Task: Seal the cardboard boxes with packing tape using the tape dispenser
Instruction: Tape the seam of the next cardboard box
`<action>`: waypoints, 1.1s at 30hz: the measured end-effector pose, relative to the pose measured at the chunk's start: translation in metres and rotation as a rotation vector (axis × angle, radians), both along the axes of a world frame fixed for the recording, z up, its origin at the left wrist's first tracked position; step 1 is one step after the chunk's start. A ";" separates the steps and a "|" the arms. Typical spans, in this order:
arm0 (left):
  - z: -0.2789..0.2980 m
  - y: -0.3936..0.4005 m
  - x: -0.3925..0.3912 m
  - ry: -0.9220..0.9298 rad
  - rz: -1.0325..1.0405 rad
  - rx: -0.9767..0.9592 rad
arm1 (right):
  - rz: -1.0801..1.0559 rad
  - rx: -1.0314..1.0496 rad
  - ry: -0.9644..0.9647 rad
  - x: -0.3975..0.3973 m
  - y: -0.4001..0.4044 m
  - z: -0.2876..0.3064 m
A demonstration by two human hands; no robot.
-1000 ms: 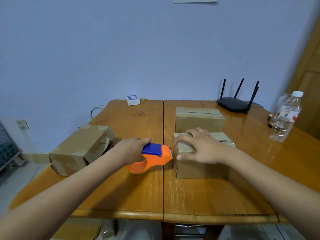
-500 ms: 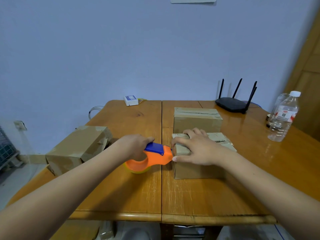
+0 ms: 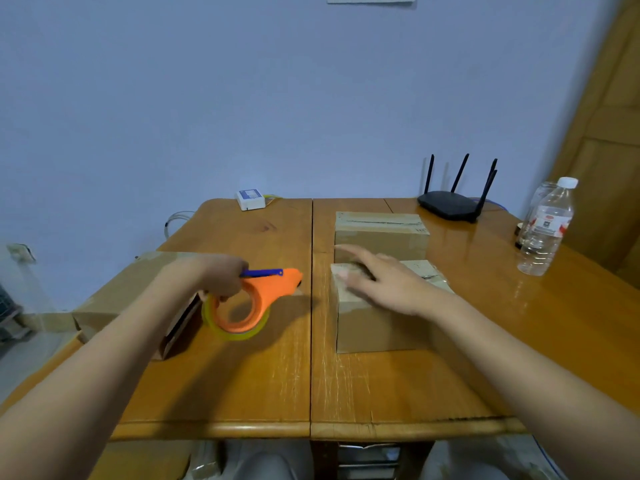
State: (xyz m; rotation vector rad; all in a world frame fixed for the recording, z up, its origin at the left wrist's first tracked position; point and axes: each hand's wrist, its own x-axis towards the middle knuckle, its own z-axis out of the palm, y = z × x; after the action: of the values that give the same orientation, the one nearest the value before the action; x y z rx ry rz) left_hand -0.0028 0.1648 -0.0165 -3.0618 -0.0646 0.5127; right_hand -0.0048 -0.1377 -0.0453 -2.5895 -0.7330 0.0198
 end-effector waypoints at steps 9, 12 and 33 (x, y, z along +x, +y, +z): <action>-0.029 -0.023 -0.036 -0.097 0.286 -1.330 | -0.234 0.153 -0.110 0.012 -0.011 0.004; -0.038 -0.045 -0.046 -0.048 0.293 -1.551 | -0.288 -0.113 -0.233 0.007 -0.020 0.006; -0.070 -0.082 -0.061 0.000 0.385 -1.846 | -0.287 -0.353 -0.044 -0.004 -0.019 -0.009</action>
State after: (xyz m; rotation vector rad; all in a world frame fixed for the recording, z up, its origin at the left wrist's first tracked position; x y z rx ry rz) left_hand -0.0637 0.0824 -0.0861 -4.8803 -0.3675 0.9618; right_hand -0.0087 -0.1566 -0.0548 -3.0188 -0.3926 0.0031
